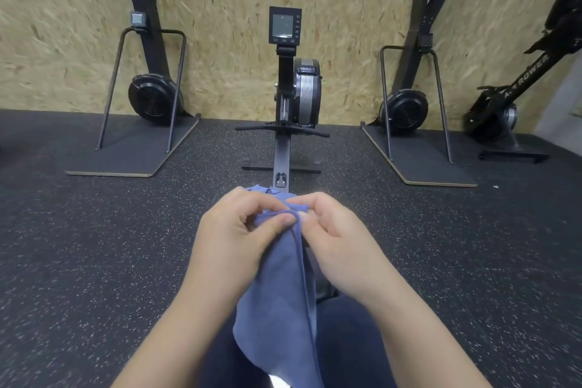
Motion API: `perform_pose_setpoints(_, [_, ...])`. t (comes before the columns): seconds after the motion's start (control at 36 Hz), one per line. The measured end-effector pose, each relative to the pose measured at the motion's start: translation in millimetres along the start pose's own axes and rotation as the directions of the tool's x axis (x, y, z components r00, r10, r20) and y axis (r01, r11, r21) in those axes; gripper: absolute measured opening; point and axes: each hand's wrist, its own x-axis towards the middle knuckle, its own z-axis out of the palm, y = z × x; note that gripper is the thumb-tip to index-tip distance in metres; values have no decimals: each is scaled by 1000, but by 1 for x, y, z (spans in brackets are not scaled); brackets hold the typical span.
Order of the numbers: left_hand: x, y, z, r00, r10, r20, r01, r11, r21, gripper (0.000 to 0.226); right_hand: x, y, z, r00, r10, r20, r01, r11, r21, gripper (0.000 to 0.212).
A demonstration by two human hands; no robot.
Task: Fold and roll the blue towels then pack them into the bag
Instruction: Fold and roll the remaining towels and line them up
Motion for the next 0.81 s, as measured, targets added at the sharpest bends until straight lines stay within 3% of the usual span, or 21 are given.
perform_pose_setpoints(0.11, [1, -1, -3, 1000, -7, 26, 7, 1000, -6, 3, 0, 0, -1, 1000, -10, 28, 10, 1000, -21, 21])
perform_pose_setpoints(0.25, [2, -1, -4, 1000, 3, 24, -4, 999, 32, 16, -1, -3, 1, 998, -45, 46, 49, 995, -87, 36])
perform_pose_setpoints(0.42, [2, -3, -3, 1000, -24, 4, 23, 997, 67, 14, -1, -2, -5, 993, -74, 94, 87, 985, -148, 30])
perform_pose_setpoints(0.5, [2, -2, -2, 999, -42, 0, 42, 996, 77, 25, 0, -1, -6, 989, -89, 120, 102, 988, -115, 25])
perform_pose_setpoints(0.64, [4, 1, 1, 991, -116, 61, 118, 992, -35, 18, 4, 5, -9, 989, -138, 56, 136, 990, 31, 11])
perform_pose_setpoints(0.69, [6, -2, 0, 986, -113, 126, 120, 991, -54, 16, 6, 9, -14, 987, -160, 11, 159, 986, 48, 16])
perform_pose_setpoints(0.81, [16, -11, 0, 963, -64, 261, 33, 992, 124, 21, 11, 12, -25, 974, -176, -144, 186, 981, 53, 22])
